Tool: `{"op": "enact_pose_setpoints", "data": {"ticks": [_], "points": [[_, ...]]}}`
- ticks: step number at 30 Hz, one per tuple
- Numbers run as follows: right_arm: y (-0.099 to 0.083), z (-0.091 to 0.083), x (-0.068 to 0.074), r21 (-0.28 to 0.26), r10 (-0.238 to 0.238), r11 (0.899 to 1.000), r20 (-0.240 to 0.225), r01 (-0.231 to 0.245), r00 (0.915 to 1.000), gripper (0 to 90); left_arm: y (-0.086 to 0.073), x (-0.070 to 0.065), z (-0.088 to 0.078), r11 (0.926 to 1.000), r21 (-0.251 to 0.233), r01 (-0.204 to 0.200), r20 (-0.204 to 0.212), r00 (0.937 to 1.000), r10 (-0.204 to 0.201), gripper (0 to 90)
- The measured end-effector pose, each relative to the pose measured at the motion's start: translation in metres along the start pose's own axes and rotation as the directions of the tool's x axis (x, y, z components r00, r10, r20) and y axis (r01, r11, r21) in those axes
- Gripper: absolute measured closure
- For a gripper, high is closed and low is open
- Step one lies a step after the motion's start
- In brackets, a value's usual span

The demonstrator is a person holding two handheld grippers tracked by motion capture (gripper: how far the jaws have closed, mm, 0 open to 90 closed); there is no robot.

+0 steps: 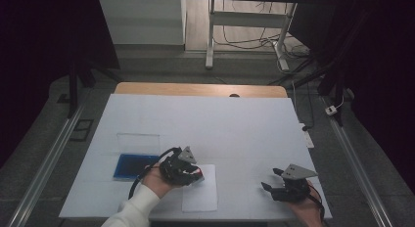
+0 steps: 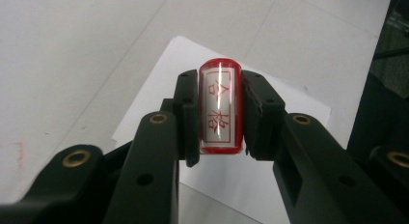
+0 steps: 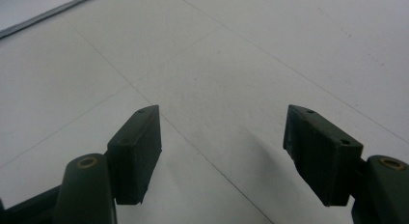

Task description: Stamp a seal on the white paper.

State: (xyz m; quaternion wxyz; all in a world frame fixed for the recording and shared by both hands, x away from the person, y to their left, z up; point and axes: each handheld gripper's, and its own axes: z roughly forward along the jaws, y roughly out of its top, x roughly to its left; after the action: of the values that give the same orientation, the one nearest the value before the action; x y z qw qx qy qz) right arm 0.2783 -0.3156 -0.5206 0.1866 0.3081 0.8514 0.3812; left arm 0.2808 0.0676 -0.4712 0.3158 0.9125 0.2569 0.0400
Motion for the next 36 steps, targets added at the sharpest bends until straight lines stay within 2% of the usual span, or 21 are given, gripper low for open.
{"op": "enact_pose_setpoints", "data": {"ticks": [14,36], "points": [[-0.001,0.0,0.0,0.009,-0.004,1.0,0.002,0.004,1.0,29.2,0.001,-0.004,0.015,0.9995,0.032,-0.008,0.001,1.0,0.008,69.9],[-0.001,-0.001,0.0,0.011,-0.006,1.0,0.003,0.006,1.0,29.3,0.001,-0.007,0.023,0.9979,0.062,-0.02,-0.014,0.9997,0.021,69.9]]}}
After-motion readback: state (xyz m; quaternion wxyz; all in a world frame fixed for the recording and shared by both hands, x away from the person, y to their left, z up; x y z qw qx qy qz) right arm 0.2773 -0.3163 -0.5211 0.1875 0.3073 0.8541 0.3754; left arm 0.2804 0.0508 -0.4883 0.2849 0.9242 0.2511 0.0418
